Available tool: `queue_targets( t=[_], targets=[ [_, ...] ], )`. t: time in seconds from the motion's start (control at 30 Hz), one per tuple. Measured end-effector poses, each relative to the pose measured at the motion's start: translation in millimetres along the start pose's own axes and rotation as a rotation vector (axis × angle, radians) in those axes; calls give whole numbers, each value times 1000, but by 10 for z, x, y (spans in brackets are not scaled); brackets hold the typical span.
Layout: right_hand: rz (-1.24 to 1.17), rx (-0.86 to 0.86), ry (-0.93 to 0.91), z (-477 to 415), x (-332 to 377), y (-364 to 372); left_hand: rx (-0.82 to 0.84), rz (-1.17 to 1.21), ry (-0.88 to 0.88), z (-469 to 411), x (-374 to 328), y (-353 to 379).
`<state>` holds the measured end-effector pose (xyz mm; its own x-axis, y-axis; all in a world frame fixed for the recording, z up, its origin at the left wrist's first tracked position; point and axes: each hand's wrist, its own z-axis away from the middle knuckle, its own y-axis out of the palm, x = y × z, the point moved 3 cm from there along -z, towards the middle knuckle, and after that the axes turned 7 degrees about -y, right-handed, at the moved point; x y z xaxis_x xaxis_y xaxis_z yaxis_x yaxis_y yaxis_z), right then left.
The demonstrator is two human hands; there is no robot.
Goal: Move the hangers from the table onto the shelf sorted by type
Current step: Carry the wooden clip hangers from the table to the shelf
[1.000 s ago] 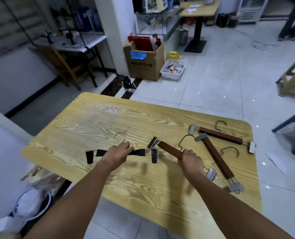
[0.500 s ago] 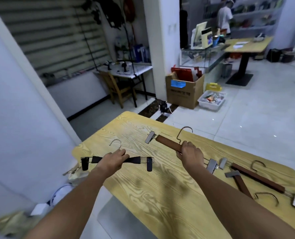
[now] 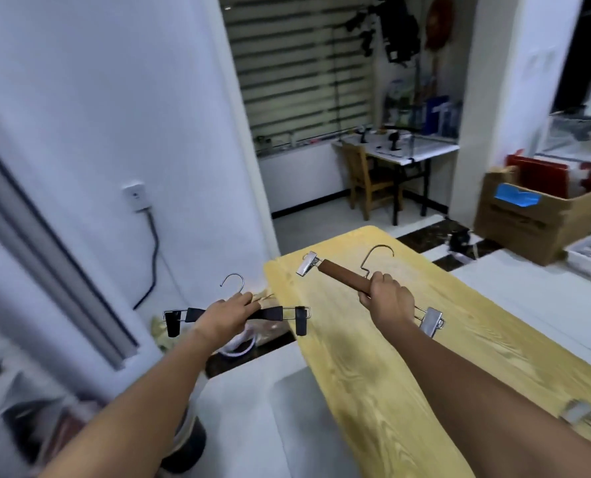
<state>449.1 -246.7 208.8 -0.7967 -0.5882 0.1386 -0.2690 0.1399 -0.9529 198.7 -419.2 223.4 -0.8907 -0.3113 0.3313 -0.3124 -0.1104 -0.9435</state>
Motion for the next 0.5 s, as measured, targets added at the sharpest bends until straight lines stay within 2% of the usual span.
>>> queue_targets(
  t=[0.27,0.5],
  targets=[
    [-91,55,-374,267,1545,170,186,38,-345,1640,891,285],
    [-193,97,-628,819,2719,152,252,53,-547,3095,1388,409]
  ],
)
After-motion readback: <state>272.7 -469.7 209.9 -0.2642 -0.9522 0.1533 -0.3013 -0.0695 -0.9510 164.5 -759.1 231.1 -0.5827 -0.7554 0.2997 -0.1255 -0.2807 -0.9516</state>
